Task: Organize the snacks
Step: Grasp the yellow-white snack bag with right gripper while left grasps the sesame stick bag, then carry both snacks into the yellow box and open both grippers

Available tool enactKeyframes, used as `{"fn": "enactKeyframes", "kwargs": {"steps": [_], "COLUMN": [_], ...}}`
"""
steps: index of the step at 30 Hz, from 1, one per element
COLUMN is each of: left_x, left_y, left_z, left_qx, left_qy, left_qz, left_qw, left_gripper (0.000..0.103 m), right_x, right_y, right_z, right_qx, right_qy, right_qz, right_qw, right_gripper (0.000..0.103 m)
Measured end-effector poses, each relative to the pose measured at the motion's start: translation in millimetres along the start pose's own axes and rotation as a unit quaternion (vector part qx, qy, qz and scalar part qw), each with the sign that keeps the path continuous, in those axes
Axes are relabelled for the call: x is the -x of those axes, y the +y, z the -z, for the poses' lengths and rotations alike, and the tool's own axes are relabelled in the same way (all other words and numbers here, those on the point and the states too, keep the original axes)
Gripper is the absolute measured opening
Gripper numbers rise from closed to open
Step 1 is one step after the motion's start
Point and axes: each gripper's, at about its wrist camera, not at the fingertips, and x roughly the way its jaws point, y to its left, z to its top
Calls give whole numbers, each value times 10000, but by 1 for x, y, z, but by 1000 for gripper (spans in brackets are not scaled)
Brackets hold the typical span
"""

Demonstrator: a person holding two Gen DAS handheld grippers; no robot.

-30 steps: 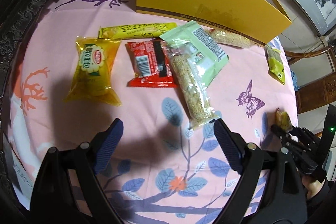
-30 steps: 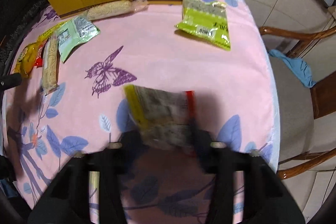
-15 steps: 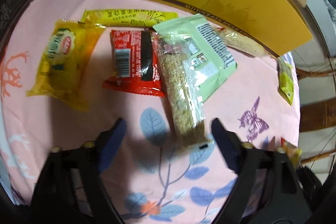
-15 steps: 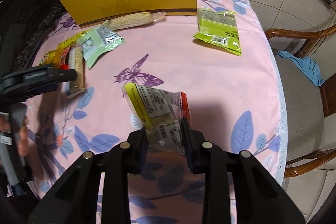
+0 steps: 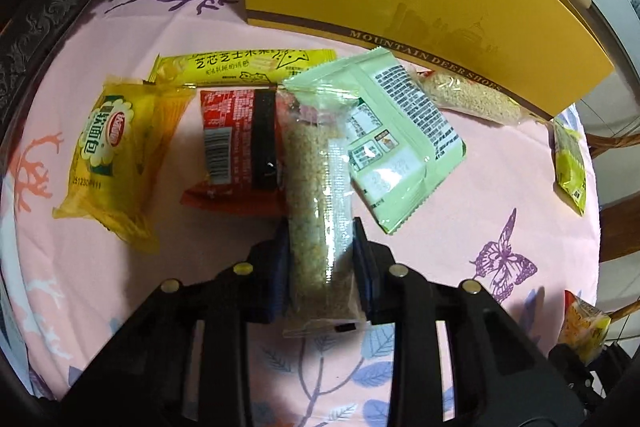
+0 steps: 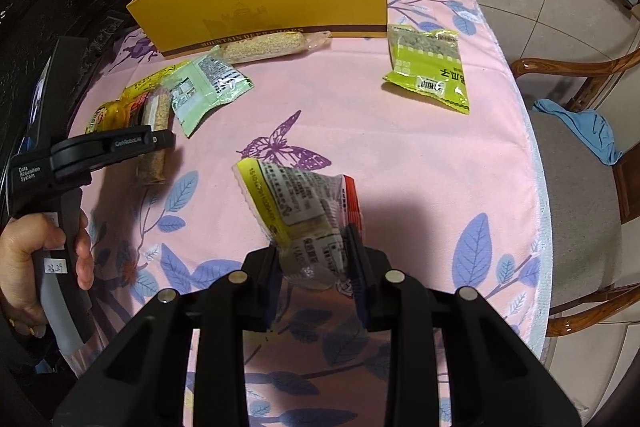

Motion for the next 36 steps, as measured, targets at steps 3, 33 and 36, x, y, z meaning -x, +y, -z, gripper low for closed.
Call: {"fn": "enactKeyframes", "kwargs": {"steps": [3, 33, 36], "left_x": [5, 89, 100], "left_y": [5, 7, -1], "left_z": [2, -34, -70], "left_qx": [29, -185, -278], "left_qy": [-14, -584, -796], "left_qz": [121, 873, 919], "left_qw": [9999, 9943, 9922], "left_gripper": [28, 28, 28], "right_x": [2, 22, 24], "right_y": [3, 47, 53], "right_z": [-2, -109, -147], "right_qx": [18, 229, 224], "right_qy": [-24, -638, -770], "right_qz": [-9, -233, -297], "right_qw": [10000, 9974, 9963], "right_gripper": [30, 30, 30]}}
